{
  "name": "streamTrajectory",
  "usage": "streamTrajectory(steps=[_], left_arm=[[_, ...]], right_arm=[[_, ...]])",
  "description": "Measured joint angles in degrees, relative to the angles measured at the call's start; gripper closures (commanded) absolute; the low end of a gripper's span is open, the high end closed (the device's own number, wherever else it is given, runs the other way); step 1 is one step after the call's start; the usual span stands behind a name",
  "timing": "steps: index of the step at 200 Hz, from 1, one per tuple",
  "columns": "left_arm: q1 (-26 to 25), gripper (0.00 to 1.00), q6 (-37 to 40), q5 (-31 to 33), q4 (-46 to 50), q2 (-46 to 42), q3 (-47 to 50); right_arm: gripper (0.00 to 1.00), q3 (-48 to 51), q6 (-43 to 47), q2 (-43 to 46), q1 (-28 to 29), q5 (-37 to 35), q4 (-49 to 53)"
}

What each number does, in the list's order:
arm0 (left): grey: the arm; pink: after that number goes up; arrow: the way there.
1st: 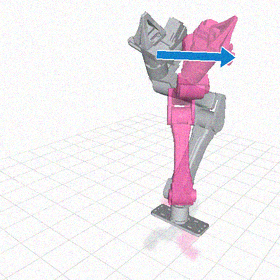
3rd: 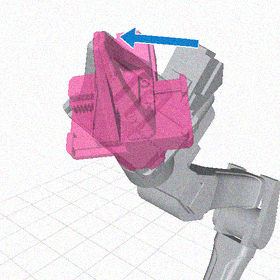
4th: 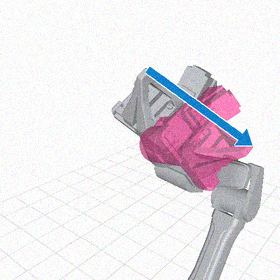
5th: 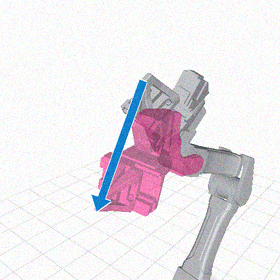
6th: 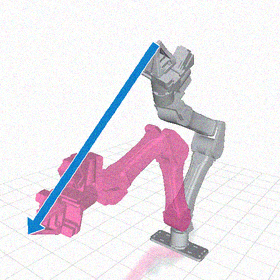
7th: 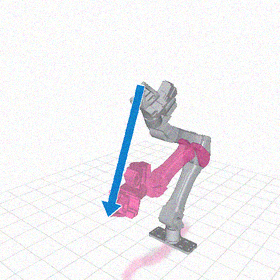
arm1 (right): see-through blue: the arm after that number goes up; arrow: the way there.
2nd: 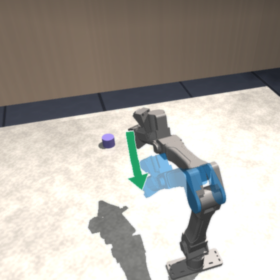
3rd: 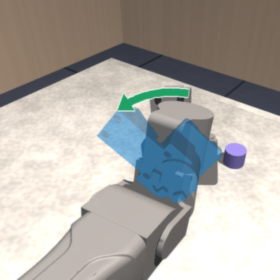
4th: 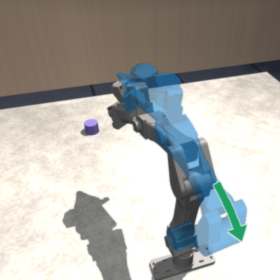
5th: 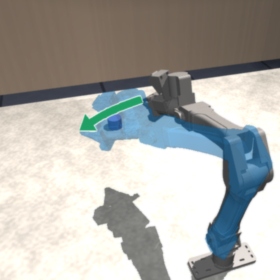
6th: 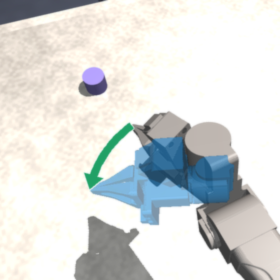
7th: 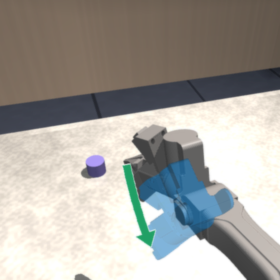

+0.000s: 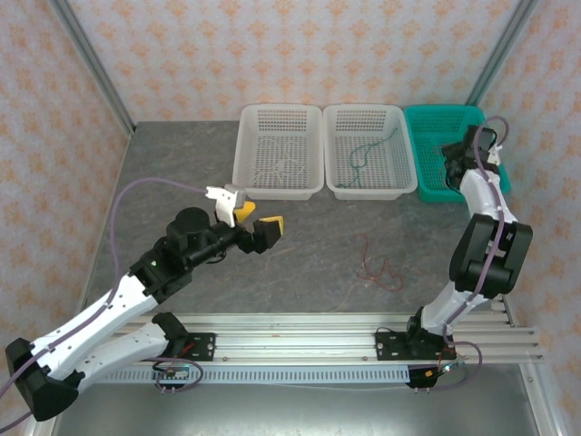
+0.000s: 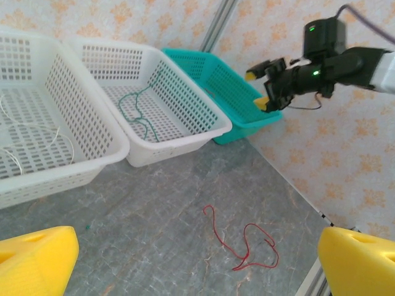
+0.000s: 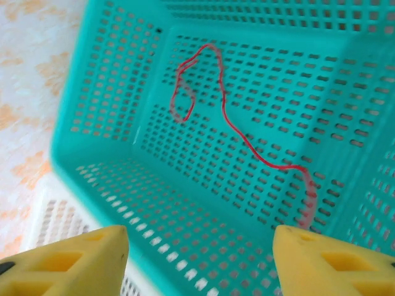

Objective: Untangle the cables

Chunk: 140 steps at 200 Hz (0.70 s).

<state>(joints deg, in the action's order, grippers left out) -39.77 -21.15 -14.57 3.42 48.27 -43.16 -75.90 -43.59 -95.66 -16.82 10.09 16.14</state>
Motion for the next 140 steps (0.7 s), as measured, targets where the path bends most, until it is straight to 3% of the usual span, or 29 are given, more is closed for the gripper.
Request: streamTrajectory(steps=[39, 82, 106, 140], left_arm=[[-0.4, 0.00, -1.5, -1.6, -1.2, 8.2, -0.5], [-1.1, 0.00, -1.9, -1.9, -4.2, 14.1, -1.7], [-1.1, 0.00, -1.9, -1.9, -5.7, 16.0, -2.9], [-1.2, 0.00, -2.0, -2.8, -8.0, 18.3, -3.1]], right_arm=[[0.36, 8.7, 4.0, 17.1, 1.6, 8.5, 3.7], [0.36, 19.1, 9.5, 35.0, 11.6, 12.1, 17.7], [0.36, 24.5, 10.1, 39.6, 19.1, 10.7, 27.5], [0.35, 28.9, 10.5, 39.6, 30.0, 4.7, 38.0]])
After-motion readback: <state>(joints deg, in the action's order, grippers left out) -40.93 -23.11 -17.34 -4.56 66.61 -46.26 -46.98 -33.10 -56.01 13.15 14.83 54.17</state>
